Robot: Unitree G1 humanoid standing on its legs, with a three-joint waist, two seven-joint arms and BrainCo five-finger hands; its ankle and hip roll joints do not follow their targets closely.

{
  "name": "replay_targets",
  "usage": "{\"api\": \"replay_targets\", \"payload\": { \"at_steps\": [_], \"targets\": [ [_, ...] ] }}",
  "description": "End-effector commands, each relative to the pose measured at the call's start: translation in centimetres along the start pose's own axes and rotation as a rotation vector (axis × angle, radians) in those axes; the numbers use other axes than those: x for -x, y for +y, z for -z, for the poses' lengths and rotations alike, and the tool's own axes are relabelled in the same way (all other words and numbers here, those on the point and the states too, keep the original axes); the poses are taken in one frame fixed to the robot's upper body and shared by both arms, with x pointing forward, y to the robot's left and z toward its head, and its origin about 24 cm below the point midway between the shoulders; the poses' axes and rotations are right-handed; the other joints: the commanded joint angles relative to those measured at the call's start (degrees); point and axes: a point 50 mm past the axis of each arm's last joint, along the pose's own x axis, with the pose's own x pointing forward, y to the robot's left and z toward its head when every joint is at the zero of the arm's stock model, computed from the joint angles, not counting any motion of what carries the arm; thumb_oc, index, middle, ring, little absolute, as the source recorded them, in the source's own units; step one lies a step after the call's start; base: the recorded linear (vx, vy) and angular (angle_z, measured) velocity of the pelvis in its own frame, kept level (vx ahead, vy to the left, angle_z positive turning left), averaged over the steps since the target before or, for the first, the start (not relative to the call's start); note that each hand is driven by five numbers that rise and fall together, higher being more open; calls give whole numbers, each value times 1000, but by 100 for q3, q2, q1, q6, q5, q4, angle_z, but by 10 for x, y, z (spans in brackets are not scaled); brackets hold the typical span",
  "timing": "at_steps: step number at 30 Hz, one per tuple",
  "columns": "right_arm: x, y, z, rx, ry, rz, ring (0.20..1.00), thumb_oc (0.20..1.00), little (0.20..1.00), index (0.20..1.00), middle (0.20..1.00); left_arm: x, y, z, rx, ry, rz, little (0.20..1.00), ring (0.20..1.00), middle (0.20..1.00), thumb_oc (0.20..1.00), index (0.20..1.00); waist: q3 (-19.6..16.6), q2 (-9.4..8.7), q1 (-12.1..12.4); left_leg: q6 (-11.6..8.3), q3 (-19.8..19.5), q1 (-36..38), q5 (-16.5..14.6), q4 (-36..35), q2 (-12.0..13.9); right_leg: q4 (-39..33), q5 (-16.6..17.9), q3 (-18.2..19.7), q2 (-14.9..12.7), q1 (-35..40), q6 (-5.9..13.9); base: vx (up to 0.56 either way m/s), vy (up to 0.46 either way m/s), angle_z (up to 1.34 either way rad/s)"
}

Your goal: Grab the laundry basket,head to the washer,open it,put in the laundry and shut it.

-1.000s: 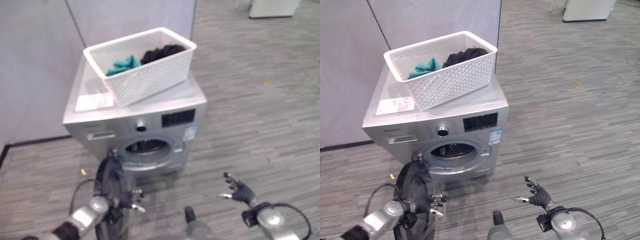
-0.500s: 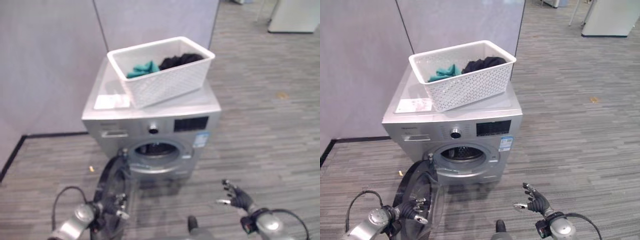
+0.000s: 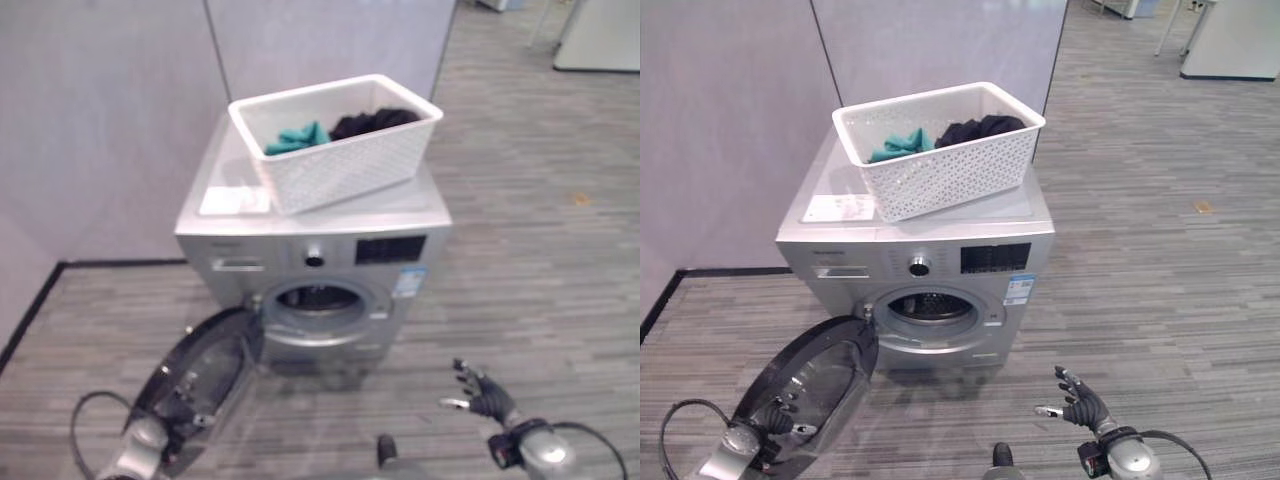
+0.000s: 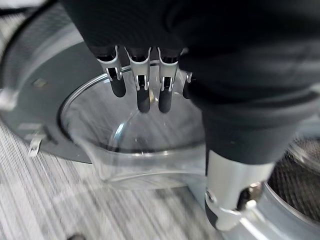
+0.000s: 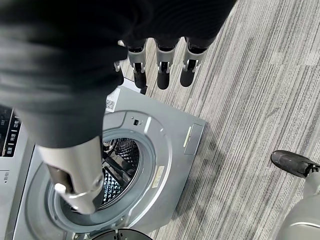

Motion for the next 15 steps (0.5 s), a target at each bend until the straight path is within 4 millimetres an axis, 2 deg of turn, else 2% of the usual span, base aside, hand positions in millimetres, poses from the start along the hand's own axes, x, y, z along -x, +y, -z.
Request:
{"api": "replay_targets", "payload": {
  "at_steps": [1,9,15],
  "targets": [
    [-3,-4,-35,-2,-176,53,1000,1000,1000,1000,1000,0,53,-17,-4,-65,-184,1000,1000,1000,1000,1000,160,-278,7,519,-83,-220,-557,480,-184,292,-835,-39,-326,117,175,0,0,0],
    [-4,-4,-38,-16,-187,63,1000,1000,1000,1000,1000,7,55,-27,61,-149,-213,1000,1000,1000,1000,1000,163,-290,98,524,-159,-258,-540,463,-201,257,-842,-134,-342,179,166,-6,1,7],
    [-4,-5,-38,-31,-195,89,1000,1000,1000,1000,1000,12,62,-45,93,-231,-265,1000,1000,1000,1000,1000,166,-289,140,523,-250,-286,-497,399,-230,230,-842,-218,-360,214,165,-3,2,5]
  ]
}}
